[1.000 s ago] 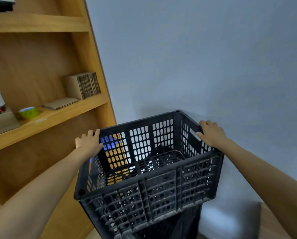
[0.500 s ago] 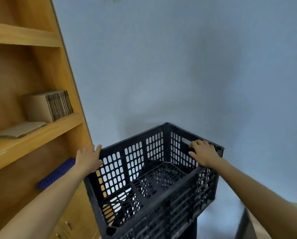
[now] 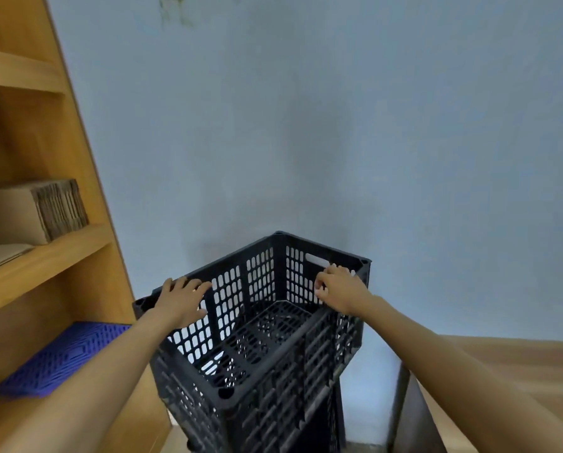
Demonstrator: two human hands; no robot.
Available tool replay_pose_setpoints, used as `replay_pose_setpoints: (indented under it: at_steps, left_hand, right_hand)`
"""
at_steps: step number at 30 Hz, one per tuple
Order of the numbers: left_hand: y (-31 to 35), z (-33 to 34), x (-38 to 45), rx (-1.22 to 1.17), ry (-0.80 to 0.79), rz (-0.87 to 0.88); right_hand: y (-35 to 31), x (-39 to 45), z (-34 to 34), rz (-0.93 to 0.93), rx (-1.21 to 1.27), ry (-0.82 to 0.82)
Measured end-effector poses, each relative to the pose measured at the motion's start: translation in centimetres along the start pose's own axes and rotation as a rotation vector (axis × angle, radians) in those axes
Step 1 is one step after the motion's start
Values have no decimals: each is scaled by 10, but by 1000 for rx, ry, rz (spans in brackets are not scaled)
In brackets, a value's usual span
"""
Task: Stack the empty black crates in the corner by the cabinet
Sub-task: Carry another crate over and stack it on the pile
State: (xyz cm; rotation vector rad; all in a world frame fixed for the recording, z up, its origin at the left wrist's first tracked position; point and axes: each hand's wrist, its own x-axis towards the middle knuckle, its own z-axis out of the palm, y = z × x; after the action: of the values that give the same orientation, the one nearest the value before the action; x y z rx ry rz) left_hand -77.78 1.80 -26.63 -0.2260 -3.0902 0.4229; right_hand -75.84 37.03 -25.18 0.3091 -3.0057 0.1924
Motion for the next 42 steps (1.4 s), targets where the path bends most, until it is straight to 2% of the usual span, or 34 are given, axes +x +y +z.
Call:
replay_pose_setpoints:
  at_steps: [12, 16, 20, 25, 31, 35, 38, 42]
  left_hand:
    - [49, 1, -83, -274, 36, 44]
    - [47, -3, -97, -334, 63, 57]
    - [28, -7, -92, -320, 64, 97]
    - [-7, -4, -74, -303, 57, 155]
    - [-68, 13, -38, -248, 89, 185]
    - [-95, 18, -21, -257, 58, 175]
    - [-97, 17, -14, -297, 0, 167]
    - [-94, 28, -11, -503, -104, 98]
  right_hand:
    - [-12, -110, 34, 205, 308, 19]
    - [-25, -129, 36, 201, 320, -12]
    - [-41, -129, 15, 206, 319, 13]
    - [-70, -118, 2, 280, 333, -30]
    - [-129, -91, 16, 375, 396, -44]
    - [-170, -86, 39, 421, 297, -102]
    - [-187, -90, 54, 534, 331, -28]
    - [-192, -91, 66, 710, 572, 69]
